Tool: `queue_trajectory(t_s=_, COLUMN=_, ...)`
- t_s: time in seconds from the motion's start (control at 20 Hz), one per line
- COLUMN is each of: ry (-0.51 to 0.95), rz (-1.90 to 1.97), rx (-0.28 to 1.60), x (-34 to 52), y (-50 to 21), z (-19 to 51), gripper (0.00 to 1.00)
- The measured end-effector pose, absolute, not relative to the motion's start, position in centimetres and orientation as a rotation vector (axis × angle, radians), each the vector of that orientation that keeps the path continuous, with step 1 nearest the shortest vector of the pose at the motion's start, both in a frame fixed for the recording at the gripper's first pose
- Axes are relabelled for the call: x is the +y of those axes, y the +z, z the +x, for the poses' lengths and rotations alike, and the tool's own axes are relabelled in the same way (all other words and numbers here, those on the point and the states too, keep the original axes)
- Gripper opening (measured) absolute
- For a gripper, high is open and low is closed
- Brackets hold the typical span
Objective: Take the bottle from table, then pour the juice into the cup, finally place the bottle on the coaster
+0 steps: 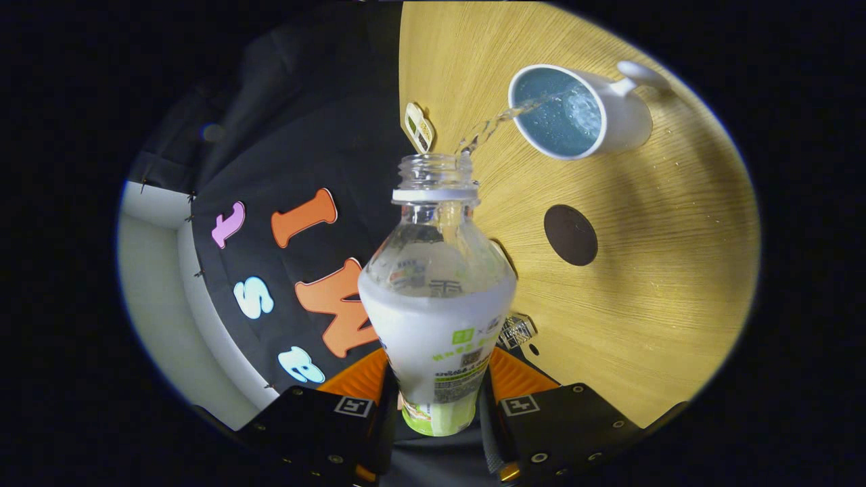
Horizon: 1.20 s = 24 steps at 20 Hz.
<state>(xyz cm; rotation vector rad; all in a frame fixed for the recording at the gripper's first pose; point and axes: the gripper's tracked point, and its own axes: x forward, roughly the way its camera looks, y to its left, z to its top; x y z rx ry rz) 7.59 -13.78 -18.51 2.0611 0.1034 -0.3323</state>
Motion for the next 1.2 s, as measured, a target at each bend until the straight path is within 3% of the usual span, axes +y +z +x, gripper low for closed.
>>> queue_trajectory(t_s=1.2, ry=-0.323, rz=2.222, rx=0.023, x=-15.6, y=-16.9, z=7.1, gripper=0.54)
